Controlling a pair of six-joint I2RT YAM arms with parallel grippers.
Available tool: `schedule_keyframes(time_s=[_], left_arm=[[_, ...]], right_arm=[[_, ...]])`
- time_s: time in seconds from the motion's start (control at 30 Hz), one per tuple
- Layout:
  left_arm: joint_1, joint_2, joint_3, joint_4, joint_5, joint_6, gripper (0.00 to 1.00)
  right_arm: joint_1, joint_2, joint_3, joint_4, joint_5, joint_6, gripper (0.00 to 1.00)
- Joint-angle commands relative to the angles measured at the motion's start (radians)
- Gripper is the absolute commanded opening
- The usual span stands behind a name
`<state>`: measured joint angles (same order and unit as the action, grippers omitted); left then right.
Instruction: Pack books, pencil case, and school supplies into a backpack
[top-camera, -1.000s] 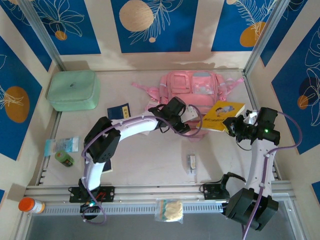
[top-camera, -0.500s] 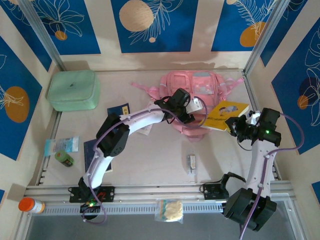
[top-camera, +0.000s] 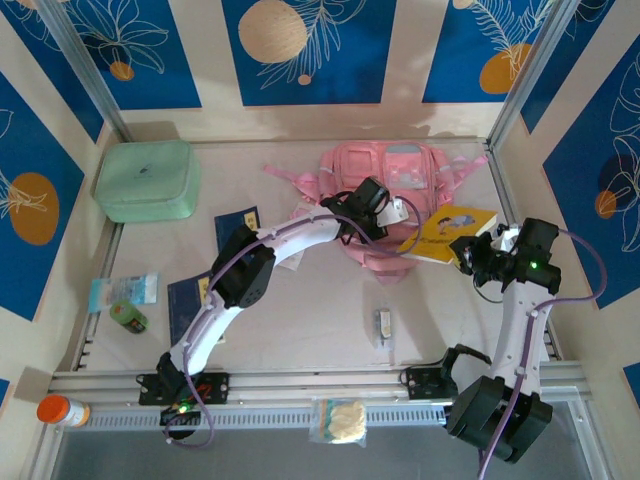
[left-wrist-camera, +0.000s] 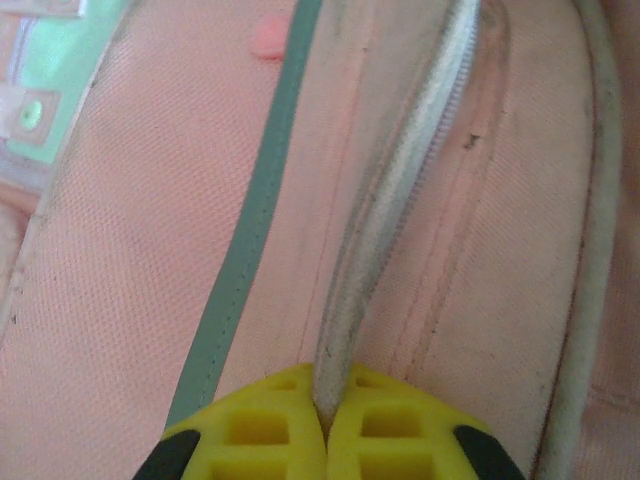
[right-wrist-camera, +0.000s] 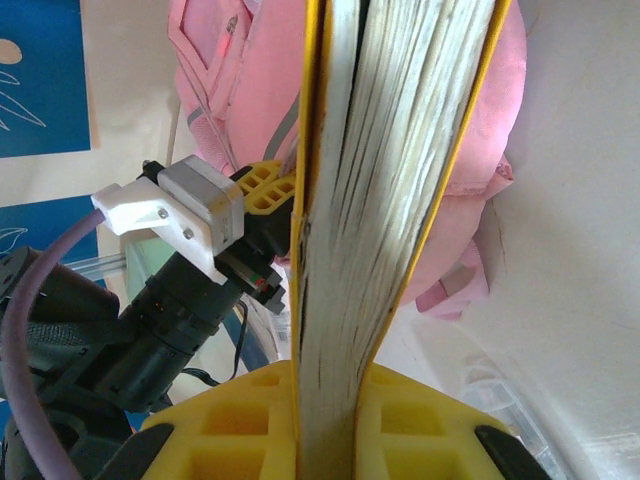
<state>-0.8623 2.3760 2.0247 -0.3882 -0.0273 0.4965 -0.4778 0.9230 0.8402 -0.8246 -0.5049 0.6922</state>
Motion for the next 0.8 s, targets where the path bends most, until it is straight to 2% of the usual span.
schedule_keyframes(time_s=[0.0,0.13,0.3,0.57,0.77], left_arm=[[0.012,-0.079,0.011,-0.013,-0.053,-0.042,0.00],[0.013,-0.168,-0.021,0.022,-0.128,-0.102,0.00],[0.017,-0.213,0.070,-0.051,-0.215,-0.181,0.00],[0.028,-0.267,0.123,-0.045,-0.182,-0.225,0.00],[0.060,-0.286,0.192,-0.076,-0.090,-0.256,0.00]], right_arm=[[0.006,-0.034,0.005,-0.003,-0.063,-0.006,0.00],[0.011,-0.060,0.029,-0.066,-0.033,-0.023,0.00],[0.031,-0.127,0.020,-0.120,0.008,-0.026,0.00],[0.119,-0.162,-0.056,-0.135,0.003,-0.019,0.00],[0.305,-0.162,-0.089,-0.041,-0.006,0.054,0.00]])
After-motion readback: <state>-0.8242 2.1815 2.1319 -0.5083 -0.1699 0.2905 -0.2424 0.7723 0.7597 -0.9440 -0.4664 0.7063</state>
